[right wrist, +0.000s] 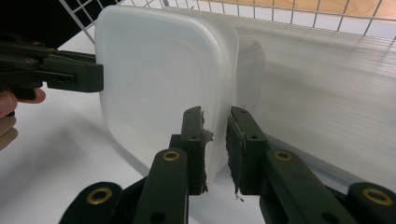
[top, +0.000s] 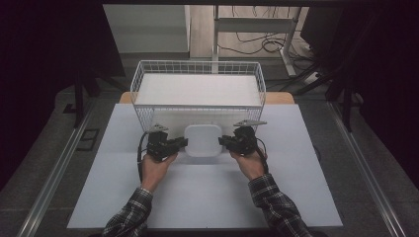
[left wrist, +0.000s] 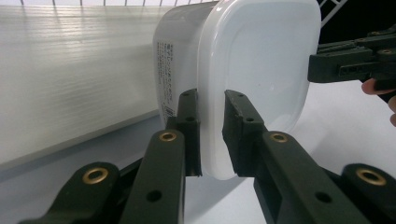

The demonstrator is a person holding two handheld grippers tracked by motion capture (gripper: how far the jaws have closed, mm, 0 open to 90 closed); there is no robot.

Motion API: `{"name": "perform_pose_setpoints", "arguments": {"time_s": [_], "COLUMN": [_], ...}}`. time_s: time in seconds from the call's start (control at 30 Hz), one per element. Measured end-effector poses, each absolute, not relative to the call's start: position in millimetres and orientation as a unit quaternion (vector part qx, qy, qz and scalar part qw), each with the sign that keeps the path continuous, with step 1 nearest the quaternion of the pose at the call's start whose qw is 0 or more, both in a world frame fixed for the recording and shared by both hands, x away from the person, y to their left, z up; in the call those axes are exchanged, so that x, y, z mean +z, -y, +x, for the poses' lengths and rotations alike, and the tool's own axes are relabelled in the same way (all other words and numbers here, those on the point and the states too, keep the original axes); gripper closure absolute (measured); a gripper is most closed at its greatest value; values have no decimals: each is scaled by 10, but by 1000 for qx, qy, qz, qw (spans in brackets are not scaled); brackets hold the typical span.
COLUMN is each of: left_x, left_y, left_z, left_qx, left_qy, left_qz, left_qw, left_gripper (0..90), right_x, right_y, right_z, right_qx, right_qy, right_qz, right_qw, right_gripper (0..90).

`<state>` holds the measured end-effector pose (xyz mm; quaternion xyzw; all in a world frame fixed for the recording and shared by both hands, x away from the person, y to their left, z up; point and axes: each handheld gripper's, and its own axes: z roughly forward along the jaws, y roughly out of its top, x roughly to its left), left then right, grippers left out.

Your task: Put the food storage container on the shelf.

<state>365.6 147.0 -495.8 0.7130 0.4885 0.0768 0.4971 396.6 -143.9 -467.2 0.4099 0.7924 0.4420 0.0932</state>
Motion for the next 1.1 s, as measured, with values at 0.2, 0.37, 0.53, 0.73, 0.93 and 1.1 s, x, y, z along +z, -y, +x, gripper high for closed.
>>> {"name": "perform_pose_setpoints", "arguments": {"time_s": [0.2, 0.37, 0.53, 0.73, 0.93, 1.1], "left_x": [-4994, -4998, -4961, -4966, -4923, -4934], "left_y": [-1438, -1448, -1378, -1377, -1461, -1500], "left_z": [3738, 3781, 3816, 3884, 3815, 3711], "left_qx": [79, 95, 149, 179, 189, 167], "left_qy": [-497, -492, -475, -482, -479, -470], "left_qz": [707, 705, 717, 702, 690, 700], "left_qw": [497, 503, 488, 492, 509, 512], "left_gripper": [769, 758, 728, 658, 537, 423], "right_x": [-4738, -4740, -4760, -4752, -4727, -4688], "right_y": [1409, 1385, 1352, 1307, 1339, 1376], "right_z": [4064, 4081, 4127, 4181, 4193, 4113], "right_qx": [430, 431, 435, 443, 456, 464], "right_qy": [-794, -794, -790, -775, -768, -771], "right_qz": [416, 412, 410, 414, 414, 406], "right_qw": [105, 114, 136, 176, 174, 160], "right_gripper": [744, 704, 639, 593, 581, 633]}}
